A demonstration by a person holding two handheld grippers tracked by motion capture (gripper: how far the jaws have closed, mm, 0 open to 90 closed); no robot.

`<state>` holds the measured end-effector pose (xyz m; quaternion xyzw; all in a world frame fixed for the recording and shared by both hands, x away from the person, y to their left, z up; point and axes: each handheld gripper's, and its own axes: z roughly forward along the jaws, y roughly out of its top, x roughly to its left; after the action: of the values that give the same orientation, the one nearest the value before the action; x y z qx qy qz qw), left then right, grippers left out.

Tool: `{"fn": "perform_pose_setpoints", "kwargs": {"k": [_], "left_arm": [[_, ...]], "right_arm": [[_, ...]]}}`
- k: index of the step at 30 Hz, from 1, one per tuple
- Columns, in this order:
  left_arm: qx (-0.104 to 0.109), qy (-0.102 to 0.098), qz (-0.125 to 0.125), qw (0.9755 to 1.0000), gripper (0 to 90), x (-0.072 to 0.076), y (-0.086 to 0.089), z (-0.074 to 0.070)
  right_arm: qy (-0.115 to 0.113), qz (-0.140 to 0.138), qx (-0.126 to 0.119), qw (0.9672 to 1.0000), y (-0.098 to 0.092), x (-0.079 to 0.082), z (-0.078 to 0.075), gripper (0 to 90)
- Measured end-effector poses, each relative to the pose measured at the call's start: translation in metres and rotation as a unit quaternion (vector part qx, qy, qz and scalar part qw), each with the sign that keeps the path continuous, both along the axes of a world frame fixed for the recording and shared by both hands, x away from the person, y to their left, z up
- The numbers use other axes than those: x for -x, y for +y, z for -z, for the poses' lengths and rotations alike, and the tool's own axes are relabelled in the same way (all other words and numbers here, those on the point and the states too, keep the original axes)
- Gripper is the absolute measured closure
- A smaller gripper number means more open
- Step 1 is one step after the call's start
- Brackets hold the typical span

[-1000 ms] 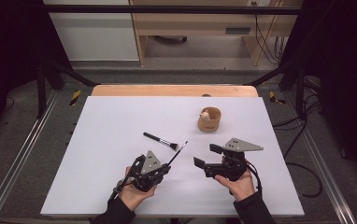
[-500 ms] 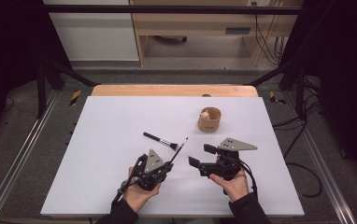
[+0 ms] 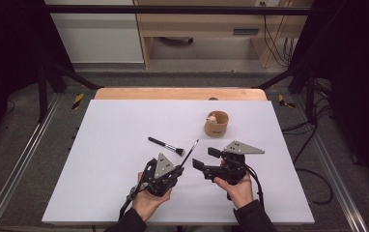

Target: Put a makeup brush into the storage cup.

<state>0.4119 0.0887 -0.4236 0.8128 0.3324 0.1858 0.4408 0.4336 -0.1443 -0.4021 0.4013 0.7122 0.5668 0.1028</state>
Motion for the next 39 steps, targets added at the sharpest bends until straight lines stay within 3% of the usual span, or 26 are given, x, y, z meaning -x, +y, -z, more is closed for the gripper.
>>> {"fn": "perform_pose_setpoints", "kwargs": {"k": [6,13,22,39], "left_arm": [[0.000,0.003,0.000,1.0000,84.9,-0.001,-0.007,-0.001],[0.004,0.001,-0.002,1.0000,84.9,-0.001,-0.015,-0.003],[0.007,0.000,0.003,1.0000,85.0,0.000,-0.026,-0.004],[0.001,-0.005,0.014,0.9999,85.0,0.008,-0.034,0.000]], "right_arm": [[0.006,0.005,-0.025,0.9997,-0.004,-0.002,-0.001,23.9],[0.022,-0.003,-0.038,0.9990,-0.004,-0.003,0.000,32.1],[0.032,-0.001,-0.037,0.9988,-0.003,-0.004,0.002,45.6],[0.058,0.004,-0.081,0.9950,-0.008,-0.005,0.006,76.2]]}}
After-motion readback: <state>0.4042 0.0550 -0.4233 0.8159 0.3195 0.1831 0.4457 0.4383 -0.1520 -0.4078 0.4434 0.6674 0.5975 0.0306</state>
